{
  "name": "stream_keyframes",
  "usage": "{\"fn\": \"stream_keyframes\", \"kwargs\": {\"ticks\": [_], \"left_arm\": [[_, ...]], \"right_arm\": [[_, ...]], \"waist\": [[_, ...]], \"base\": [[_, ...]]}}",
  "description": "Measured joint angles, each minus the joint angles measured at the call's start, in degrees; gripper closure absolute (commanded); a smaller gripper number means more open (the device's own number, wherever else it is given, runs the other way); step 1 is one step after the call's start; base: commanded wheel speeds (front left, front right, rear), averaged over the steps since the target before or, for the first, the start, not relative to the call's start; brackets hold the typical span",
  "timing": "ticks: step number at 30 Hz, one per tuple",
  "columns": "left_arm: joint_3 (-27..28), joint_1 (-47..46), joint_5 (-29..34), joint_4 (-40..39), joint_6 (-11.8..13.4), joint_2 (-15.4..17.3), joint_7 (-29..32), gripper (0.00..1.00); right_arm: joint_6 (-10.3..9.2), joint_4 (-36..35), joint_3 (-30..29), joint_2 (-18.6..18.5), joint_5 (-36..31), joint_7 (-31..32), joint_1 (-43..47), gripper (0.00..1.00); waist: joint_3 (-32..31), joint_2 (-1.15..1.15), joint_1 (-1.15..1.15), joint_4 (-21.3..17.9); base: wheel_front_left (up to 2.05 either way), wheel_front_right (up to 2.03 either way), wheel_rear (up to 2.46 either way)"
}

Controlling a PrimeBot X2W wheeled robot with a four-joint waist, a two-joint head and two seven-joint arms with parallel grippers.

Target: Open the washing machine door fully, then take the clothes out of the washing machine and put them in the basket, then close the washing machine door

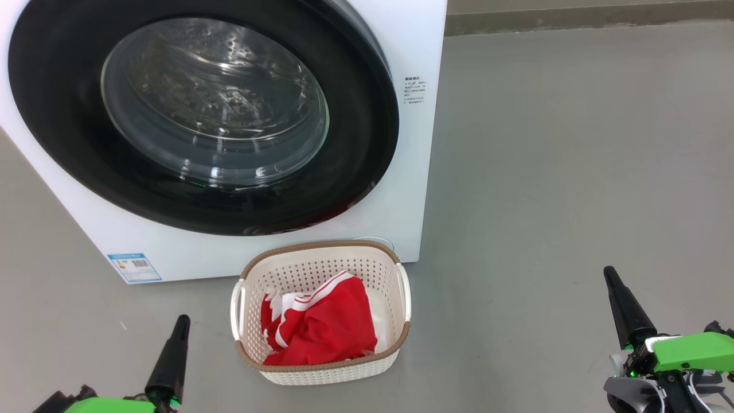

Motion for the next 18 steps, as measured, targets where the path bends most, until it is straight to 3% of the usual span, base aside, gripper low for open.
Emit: {"fn": "stream_keyframes", "kwargs": {"ticks": [18], "left_arm": [[0.0,0.0,0.0,0.0,0.0,0.0,0.0,1.00]], "right_arm": [[0.00,0.0,0.0,0.0,0.0,0.0,0.0,1.00]], "waist": [[0.0,0.00,0.00,0.0]], "base": [[0.00,0.00,0.00]]}}
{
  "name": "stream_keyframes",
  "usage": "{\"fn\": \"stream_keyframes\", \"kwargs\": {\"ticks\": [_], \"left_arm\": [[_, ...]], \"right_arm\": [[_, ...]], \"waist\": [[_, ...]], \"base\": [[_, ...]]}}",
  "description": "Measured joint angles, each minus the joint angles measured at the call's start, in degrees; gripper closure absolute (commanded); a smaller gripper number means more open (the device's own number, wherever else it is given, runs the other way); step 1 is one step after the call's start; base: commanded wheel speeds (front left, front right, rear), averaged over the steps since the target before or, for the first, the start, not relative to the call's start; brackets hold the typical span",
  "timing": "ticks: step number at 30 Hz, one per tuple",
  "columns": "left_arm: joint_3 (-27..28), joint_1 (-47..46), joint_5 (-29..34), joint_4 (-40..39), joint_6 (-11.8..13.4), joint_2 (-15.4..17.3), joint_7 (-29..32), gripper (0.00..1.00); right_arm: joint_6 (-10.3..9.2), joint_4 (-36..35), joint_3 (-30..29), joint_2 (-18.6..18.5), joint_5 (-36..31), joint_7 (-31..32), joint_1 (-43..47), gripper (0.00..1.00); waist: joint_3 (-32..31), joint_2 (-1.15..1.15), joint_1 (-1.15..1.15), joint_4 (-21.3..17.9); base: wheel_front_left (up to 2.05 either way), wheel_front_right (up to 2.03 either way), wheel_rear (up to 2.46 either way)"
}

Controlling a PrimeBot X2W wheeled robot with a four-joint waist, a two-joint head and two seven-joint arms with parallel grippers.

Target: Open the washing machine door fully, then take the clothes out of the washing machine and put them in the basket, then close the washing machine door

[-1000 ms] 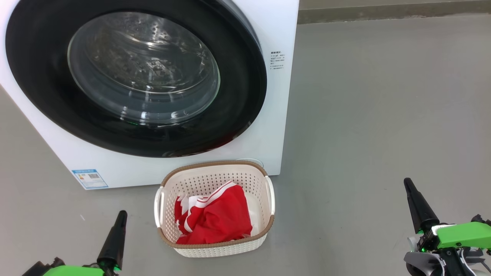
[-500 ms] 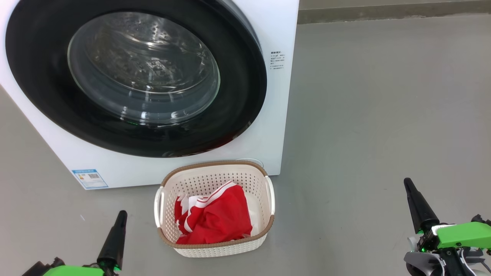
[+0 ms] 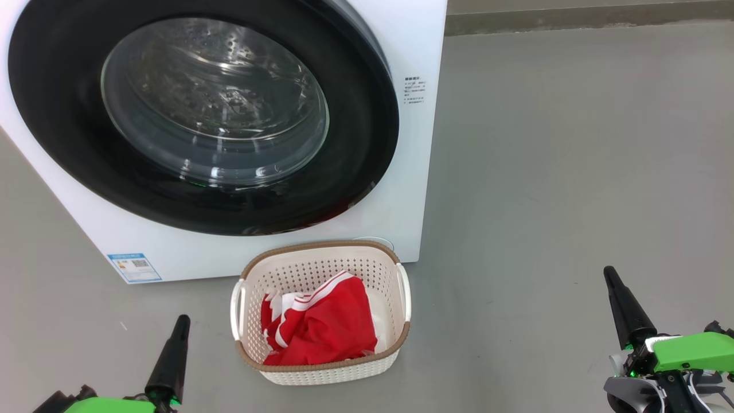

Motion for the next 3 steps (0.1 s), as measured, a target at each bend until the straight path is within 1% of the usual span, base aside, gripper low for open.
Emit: {"fn": "stream_keyframes", "kwargs": {"ticks": [3], "left_arm": [[0.0,0.0,0.0,0.0,0.0,0.0,0.0,1.00]], "right_arm": [[0.00,0.0,0.0,0.0,0.0,0.0,0.0,1.00]], "waist": [[0.0,0.00,0.00,0.0]], "base": [[0.00,0.00,0.00]]}}
